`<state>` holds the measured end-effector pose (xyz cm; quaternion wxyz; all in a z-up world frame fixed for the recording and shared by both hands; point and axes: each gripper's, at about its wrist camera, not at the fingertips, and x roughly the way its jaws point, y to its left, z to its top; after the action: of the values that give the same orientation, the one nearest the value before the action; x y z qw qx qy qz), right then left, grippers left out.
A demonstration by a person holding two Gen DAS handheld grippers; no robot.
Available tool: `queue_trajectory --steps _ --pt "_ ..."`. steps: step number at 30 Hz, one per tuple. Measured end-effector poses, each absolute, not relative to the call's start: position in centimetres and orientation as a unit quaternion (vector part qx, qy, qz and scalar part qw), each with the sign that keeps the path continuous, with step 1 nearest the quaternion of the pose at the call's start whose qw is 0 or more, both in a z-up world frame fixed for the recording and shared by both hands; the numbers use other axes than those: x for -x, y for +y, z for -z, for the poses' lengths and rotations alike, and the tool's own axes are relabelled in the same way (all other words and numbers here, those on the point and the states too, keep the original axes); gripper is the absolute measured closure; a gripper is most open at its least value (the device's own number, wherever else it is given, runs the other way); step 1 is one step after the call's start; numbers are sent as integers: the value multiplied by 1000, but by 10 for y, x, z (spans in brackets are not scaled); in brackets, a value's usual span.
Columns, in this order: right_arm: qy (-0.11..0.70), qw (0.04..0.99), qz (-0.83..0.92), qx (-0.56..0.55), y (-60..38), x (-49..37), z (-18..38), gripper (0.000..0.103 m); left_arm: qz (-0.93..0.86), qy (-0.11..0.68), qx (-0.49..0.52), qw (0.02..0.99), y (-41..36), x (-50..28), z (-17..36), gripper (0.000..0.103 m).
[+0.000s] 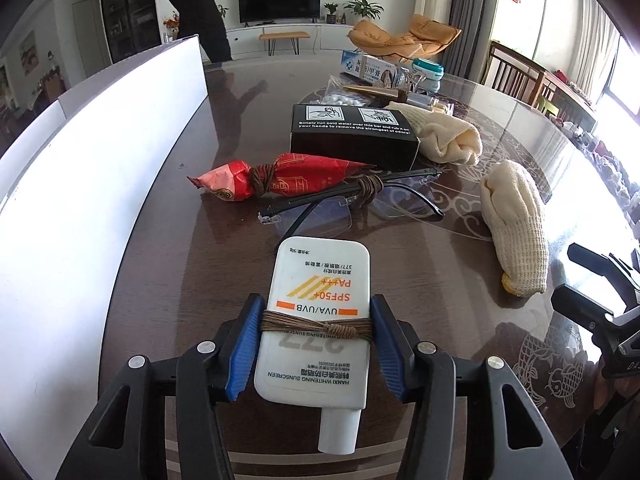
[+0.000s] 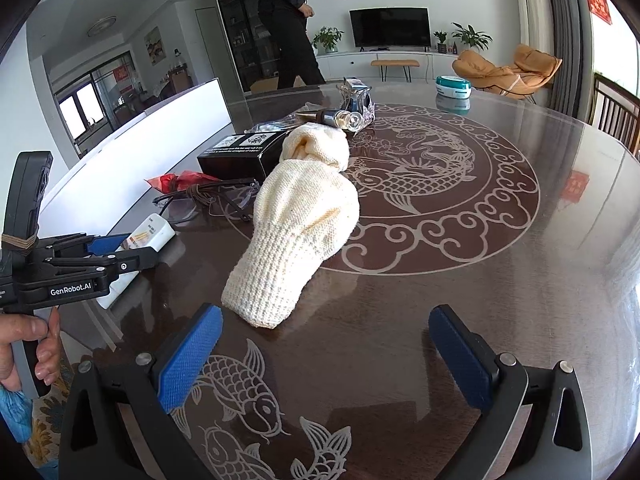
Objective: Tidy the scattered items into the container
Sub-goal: 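Close the left gripper on the sunscreen tube while the right grips the knit glove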
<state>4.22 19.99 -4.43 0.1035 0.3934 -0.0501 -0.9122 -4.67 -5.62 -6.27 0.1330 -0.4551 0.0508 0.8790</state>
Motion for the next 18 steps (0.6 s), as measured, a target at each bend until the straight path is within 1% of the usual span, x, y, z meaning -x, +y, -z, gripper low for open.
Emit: queue_trajectory --steps 4,7,10,15,18 --pt "-60 105 909 -399 202 -41 43 0 -883 39 452 122 -57 35 63 50" --pt "-106 105 895 -420 203 -34 44 0 -887 28 448 110 -58 24 63 50" --pt "-113 95 890 -431 189 -18 42 0 -889 25 446 101 -57 18 64 50" --pt "-63 57 889 -449 155 19 47 0 -890 11 445 100 -61 15 64 50" --pt "-16 38 889 -456 143 27 51 0 -890 6 445 100 -62 14 63 50"
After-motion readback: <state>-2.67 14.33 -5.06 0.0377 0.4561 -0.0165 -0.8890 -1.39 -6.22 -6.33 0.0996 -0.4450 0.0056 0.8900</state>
